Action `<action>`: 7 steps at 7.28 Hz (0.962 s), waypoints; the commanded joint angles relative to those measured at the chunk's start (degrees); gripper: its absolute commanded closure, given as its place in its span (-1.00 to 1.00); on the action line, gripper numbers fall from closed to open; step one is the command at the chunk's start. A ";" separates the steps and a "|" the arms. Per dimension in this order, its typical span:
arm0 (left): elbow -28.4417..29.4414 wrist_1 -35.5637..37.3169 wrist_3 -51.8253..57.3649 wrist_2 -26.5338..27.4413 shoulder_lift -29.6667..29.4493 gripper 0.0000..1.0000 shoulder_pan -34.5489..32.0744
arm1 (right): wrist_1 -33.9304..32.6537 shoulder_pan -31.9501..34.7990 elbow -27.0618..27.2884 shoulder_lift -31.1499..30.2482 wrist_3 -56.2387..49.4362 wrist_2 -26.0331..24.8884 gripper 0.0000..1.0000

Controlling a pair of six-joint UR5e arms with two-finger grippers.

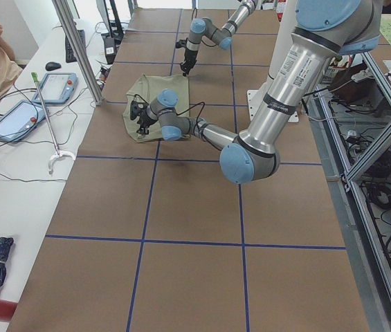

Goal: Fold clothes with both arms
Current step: 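Release the hem and move the right gripper down along the folded side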

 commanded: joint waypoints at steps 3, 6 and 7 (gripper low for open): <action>0.00 -0.02 0.01 0.00 -0.05 -0.09 -0.02 | 0.00 -0.10 1.04 0.04 -0.17 0.71 1.00; -2.62 0.06 -0.08 -0.17 0.38 -0.09 -0.19 | -0.44 -0.27 13.64 -9.93 -0.17 4.12 1.00; -6.20 0.15 -0.34 -1.92 2.21 -0.09 -0.19 | -0.27 -1.14 20.31 -17.03 -0.17 6.93 1.00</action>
